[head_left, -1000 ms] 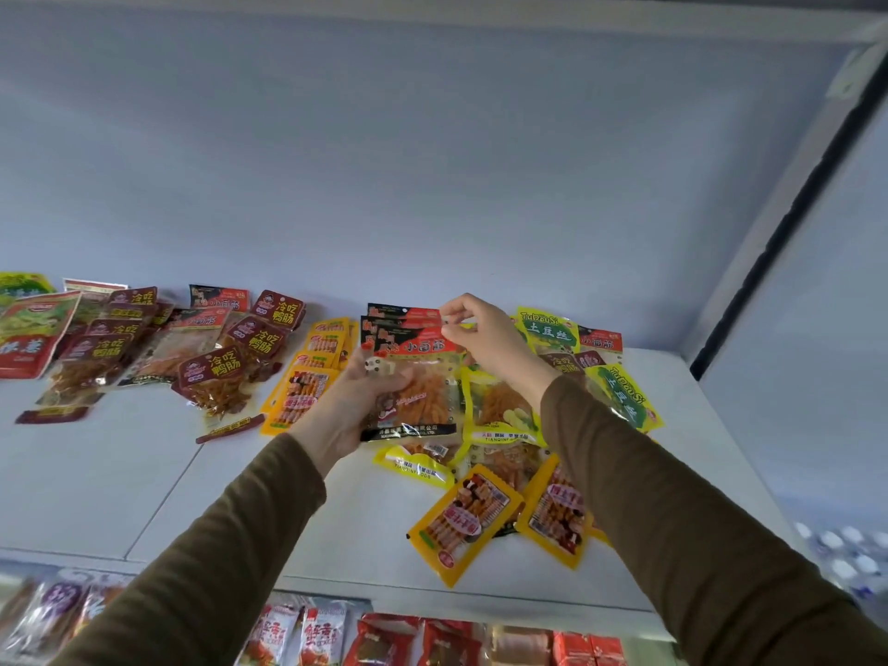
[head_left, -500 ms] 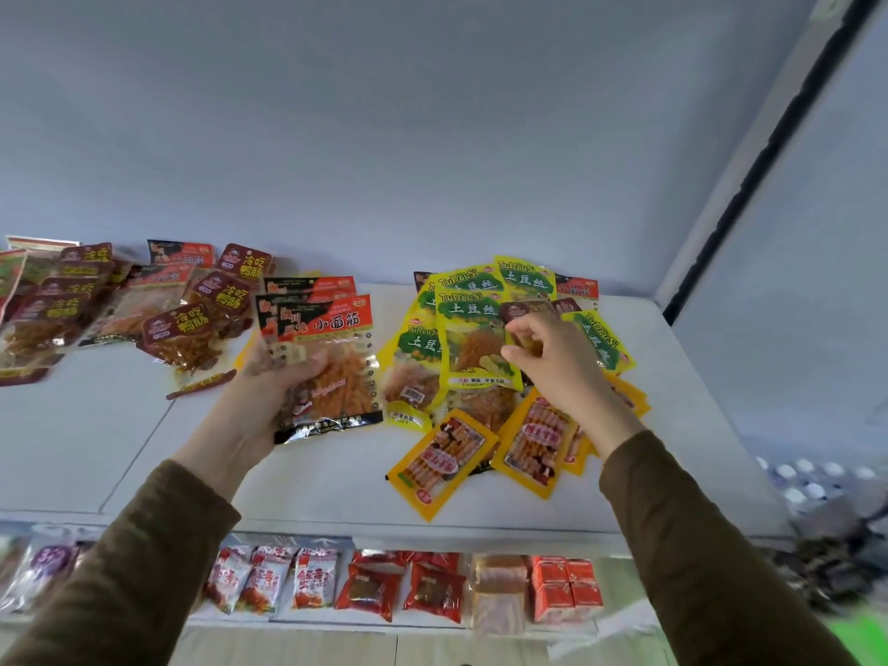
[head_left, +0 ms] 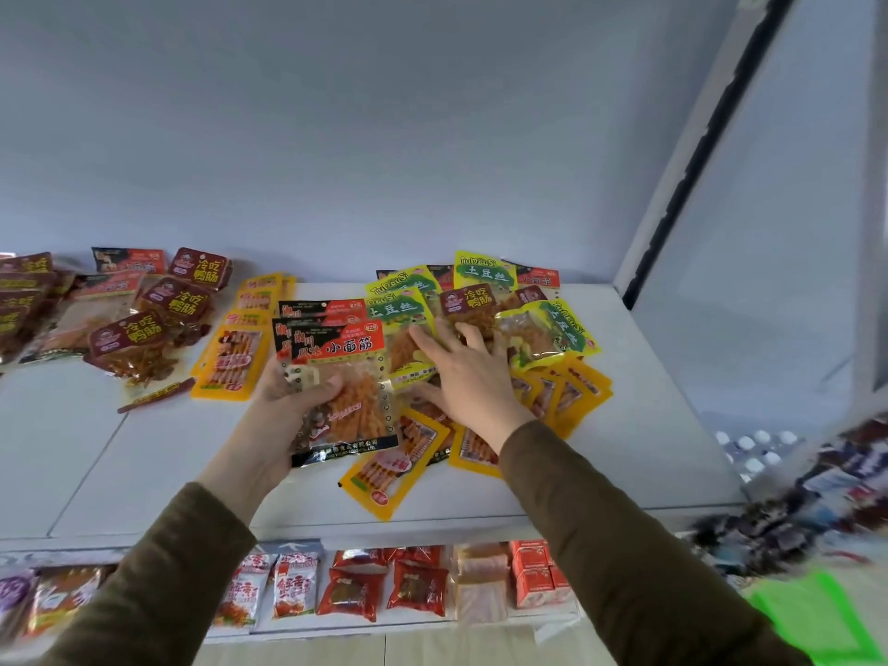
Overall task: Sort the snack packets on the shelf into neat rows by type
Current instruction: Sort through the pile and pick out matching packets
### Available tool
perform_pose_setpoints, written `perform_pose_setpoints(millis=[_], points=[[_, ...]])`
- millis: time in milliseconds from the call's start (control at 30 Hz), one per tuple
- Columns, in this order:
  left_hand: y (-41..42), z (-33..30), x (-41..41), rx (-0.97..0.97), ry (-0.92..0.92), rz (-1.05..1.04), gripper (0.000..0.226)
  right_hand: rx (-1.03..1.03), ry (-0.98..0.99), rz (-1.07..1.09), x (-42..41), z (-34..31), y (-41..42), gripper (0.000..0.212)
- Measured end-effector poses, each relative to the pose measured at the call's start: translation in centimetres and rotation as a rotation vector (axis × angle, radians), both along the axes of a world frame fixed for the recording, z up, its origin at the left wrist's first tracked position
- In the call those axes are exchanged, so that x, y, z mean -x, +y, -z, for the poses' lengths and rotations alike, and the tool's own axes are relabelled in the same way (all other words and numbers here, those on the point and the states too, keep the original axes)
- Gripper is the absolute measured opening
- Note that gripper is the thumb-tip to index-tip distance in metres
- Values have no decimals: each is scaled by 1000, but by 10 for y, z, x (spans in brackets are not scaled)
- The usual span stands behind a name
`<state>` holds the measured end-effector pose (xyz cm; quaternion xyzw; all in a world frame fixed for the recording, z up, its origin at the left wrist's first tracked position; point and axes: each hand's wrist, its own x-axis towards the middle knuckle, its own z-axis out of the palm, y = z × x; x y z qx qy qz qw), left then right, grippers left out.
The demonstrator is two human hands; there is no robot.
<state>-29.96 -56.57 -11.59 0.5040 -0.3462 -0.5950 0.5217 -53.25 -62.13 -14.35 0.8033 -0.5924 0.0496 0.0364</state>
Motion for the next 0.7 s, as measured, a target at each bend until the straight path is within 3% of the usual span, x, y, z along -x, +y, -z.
perform_pose_setpoints(millis=[267, 400, 500, 600, 700], points=[[4, -9, 15, 45, 21, 34, 59, -98, -114, 196, 2, -11, -15, 118], [12, -1, 30, 27, 45, 104, 62, -385, -519, 127, 19, -37, -12, 114], [13, 10, 41, 25, 37, 123, 54, -385, -817, 103, 41, -51, -10, 87], [9, 14, 50, 33, 1, 99, 54, -211, -1083, 250, 70, -55, -26, 49], [3, 12, 56, 50, -25, 76, 56, -76, -1109, 521, 110, -51, -69, 31]])
